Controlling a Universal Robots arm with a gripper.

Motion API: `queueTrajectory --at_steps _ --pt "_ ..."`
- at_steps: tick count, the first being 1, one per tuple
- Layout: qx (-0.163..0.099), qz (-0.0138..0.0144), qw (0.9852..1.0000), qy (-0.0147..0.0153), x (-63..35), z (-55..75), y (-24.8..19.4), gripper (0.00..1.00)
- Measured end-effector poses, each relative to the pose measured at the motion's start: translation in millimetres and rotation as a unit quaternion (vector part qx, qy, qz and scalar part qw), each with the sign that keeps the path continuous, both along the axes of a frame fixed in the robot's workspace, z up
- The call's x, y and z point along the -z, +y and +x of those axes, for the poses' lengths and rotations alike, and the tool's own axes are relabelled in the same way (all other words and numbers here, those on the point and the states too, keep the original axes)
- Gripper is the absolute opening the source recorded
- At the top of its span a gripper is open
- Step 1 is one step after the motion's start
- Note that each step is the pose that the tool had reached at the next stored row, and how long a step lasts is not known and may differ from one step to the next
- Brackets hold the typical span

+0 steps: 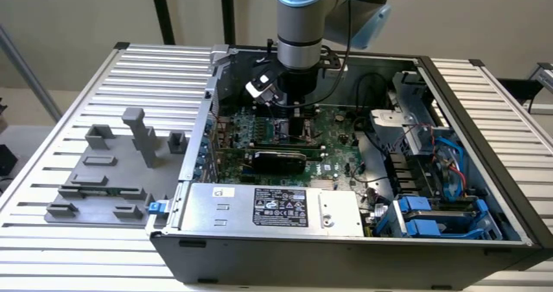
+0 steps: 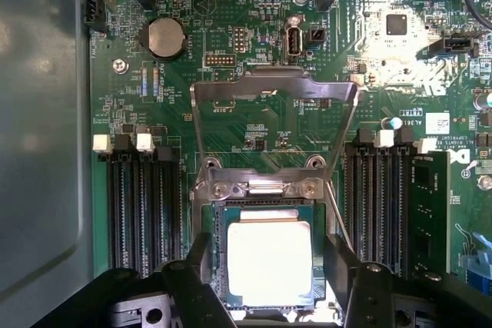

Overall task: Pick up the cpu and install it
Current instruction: 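Place the cpu into insertion slot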

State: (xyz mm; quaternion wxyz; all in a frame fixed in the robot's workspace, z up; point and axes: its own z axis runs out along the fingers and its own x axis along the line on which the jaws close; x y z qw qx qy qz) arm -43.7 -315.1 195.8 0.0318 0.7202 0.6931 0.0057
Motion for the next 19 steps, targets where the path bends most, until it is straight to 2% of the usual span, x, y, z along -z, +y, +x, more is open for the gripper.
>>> queueTrajectory --at_steps 12,16,19 --pt "0.000 0.0004 1.0000 0.0000 -0.1 0.0 3.8 0.69" --pt "0.000 0.0022 1.0000 0.0000 0.0 0.0 4.5 0.69" --pt "0.000 0.0046 1.0000 -0.0001 0.0 0.0 4.8 0.69"
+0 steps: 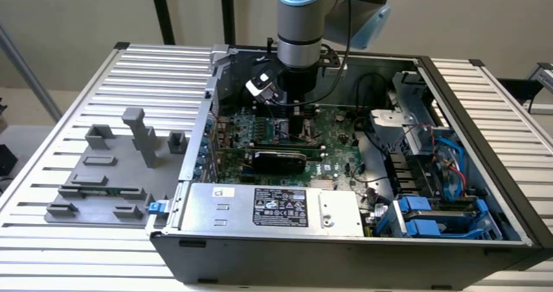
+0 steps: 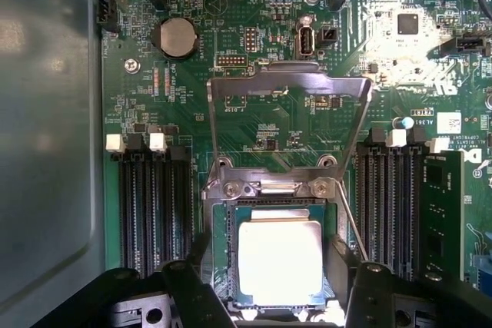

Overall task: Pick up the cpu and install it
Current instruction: 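Place the cpu into insertion slot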

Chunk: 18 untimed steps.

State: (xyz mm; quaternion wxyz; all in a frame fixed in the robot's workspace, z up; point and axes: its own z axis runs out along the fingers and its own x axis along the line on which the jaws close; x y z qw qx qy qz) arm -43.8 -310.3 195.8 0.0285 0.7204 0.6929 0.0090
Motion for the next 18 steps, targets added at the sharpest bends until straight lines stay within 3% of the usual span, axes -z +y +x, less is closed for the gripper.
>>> queueTrajectory --at_steps 3,9,17,18 --pt "0.000 0.0020 1.0000 0.0000 0.0 0.0 0.1 0.69" --pt "0.000 0.0028 1.0000 0.0000 -2.4 0.1 -0.4 0.69" --pt "0.000 0.0058 1.0000 0.0000 -13.8 -0.7 -6.1 0.69" --pt "0.001 0.0065 1.0000 0.0000 -14.7 -1.4 -6.6 0.60"
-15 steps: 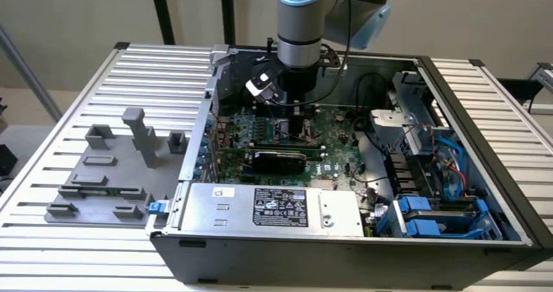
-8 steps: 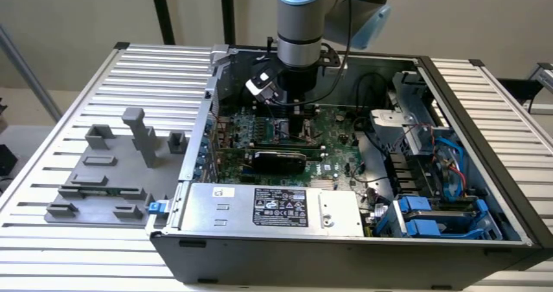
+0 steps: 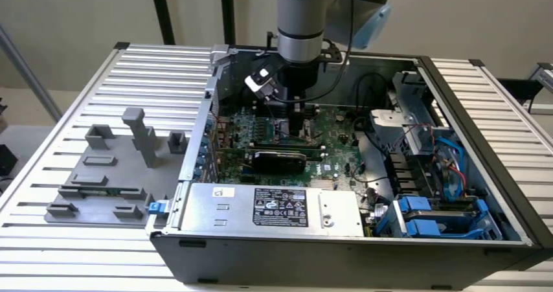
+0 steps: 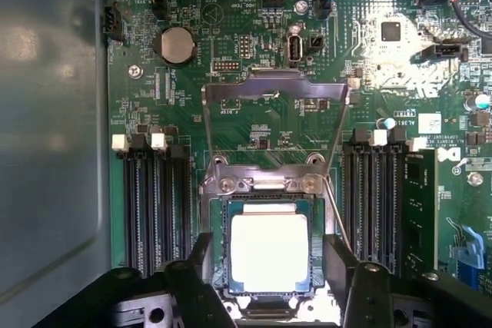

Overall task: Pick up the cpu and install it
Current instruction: 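Place the cpu into insertion slot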

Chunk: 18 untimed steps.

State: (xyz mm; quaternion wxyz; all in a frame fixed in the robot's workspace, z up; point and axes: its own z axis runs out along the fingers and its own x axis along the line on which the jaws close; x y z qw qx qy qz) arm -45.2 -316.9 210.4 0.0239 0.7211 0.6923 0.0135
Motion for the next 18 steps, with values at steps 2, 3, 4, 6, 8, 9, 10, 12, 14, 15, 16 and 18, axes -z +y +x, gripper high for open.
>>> queueTrajectory --at_steps 2,3,4,6,8,9,10,12,14,15,16,18 --pt "0.000 0.0012 1.0000 0.0001 -1.0 -2.8 -0.5 0.54" --pt "0.000 0.0018 1.0000 0.0001 -1.3 -5.4 -0.5 0.54" --pt "0.000 0.0023 1.0000 0.0001 -1.7 -8.4 -0.6 0.48" --pt "0.000 0.0031 1.0000 0.0001 -2.5 -15.3 -0.6 0.42" --pt "0.000 0.0039 1.0000 0.0001 -3.5 -19.5 -0.7 0.31" --pt "0.000 0.0042 1.0000 0.0001 -3.9 -19.8 -0.8 0.31" --pt "0.000 0.0046 1.0000 0.0001 -4.2 -19.8 -0.9 0.25" --pt "0.000 0.0054 1.0000 0.0000 -4.7 -19.9 -1.1 0.13" --pt "0.000 0.0055 1.0000 0.0000 -4.7 -19.8 -1.1 0.11" --pt "0.000 0.0055 1.0000 0.0000 -4.8 -19.8 -1.1 0.11" --pt "0.000 0.0055 1.0000 0.0000 -4.8 -19.8 -1.1 0.11" --pt "0.000 0.0054 1.0000 0.0001 -4.9 -19.8 -1.1 0.11"
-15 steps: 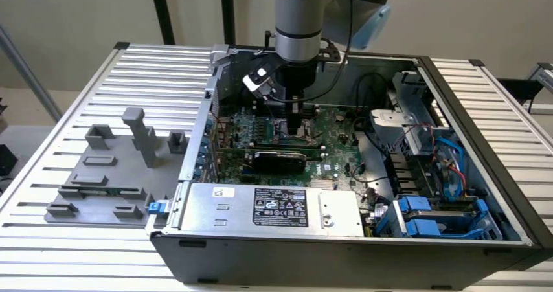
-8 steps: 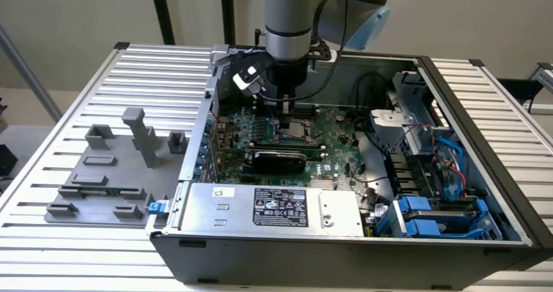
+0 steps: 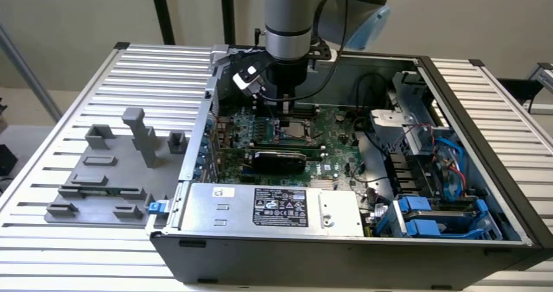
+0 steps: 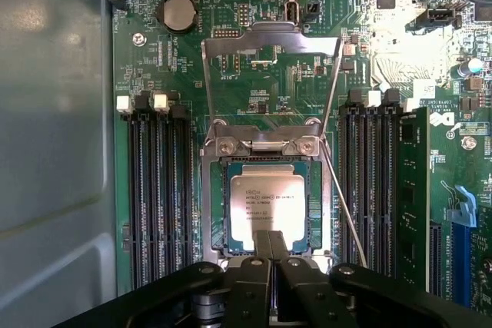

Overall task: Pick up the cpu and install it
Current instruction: 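Close the cpu cover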

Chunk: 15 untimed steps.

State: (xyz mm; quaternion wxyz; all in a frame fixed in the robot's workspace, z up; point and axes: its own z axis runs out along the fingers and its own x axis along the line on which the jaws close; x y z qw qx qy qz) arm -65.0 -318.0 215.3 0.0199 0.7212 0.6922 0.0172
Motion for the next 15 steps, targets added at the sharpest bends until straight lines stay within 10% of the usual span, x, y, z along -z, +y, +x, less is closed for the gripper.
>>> queueTrajectory --at_steps 15 --pt "0.000 0.0008 1.0000 -0.0001 -3.0 9.8 -2.3 0.11"
